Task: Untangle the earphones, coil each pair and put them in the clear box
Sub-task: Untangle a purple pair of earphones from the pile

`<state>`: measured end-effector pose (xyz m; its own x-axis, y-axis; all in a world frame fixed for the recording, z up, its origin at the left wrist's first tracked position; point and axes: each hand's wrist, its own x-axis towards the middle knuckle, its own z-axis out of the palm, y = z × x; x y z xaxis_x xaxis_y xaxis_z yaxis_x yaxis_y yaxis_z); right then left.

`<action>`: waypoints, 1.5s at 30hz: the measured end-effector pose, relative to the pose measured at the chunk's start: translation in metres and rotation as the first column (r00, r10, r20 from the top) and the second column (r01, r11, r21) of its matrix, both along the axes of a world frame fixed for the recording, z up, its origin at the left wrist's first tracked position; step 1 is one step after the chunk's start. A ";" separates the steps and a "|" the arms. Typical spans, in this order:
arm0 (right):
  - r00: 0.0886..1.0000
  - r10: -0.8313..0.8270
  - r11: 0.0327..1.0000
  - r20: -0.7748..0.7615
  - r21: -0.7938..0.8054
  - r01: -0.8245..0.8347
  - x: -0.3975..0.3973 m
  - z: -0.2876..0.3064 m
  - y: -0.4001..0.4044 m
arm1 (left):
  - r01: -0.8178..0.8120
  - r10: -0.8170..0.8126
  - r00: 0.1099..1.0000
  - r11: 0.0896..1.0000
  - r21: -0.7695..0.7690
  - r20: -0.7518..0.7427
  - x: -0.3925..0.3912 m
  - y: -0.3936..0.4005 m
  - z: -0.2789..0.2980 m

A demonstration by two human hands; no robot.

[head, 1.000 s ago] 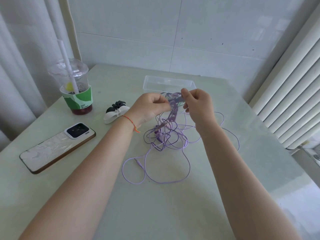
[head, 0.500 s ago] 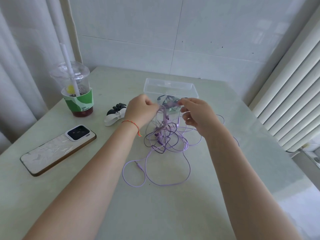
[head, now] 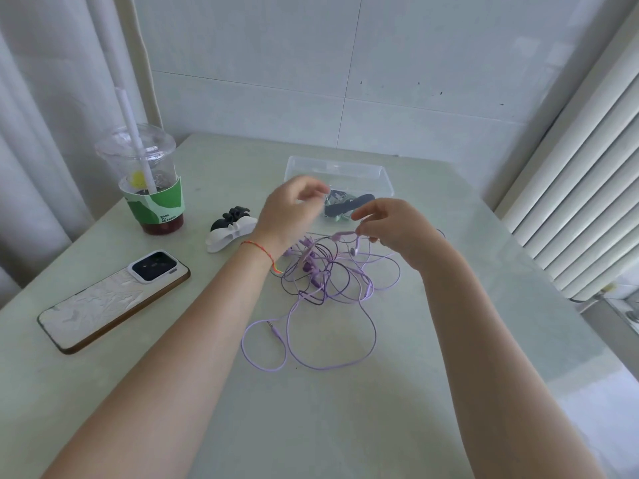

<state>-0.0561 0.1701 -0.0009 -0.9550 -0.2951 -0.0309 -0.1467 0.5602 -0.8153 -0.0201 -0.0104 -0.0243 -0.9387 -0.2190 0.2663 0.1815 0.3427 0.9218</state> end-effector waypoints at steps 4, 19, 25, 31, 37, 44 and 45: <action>0.994 -0.063 0.988 -0.090 -0.147 0.049 -0.001 0.000 -0.003 | 0.310 -0.267 0.936 0.935 -0.174 0.231 0.003 0.011 -0.006; 0.982 -0.058 0.998 -0.178 -0.040 0.052 0.002 -0.003 -0.007 | 0.081 -0.065 0.980 0.994 -0.079 0.188 0.001 -0.001 -0.002; 0.960 -0.056 0.984 -0.275 0.147 0.100 0.000 -0.003 -0.009 | 0.062 -0.030 0.982 0.984 -0.166 0.185 -0.002 -0.002 -0.004; 0.941 -0.002 0.960 -0.337 0.261 0.096 0.002 -0.005 -0.012 | 0.040 0.017 0.984 0.947 -0.319 0.175 -0.003 -0.003 -0.006; 0.931 0.009 0.972 -0.365 0.223 0.078 0.004 -0.008 -0.018 | 0.001 0.029 0.989 0.980 -0.200 0.148 -0.004 -0.002 -0.006; 0.925 0.009 0.971 -0.379 0.225 0.082 0.006 -0.009 -0.023 | 0.010 -0.007 0.993 1.000 -0.026 0.118 -0.002 -0.002 -0.004; 0.927 0.021 0.967 -0.375 0.243 0.076 0.007 -0.008 -0.022 | -0.005 0.006 0.994 1.000 -0.014 0.106 -0.002 -0.002 -0.003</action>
<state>-0.0494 0.1479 -0.0092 -0.9190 -0.2979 0.2583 -0.3930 0.7454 -0.5384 -0.0222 -0.0120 -0.0271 -0.9605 -0.2216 0.1685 0.0812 0.3557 0.9311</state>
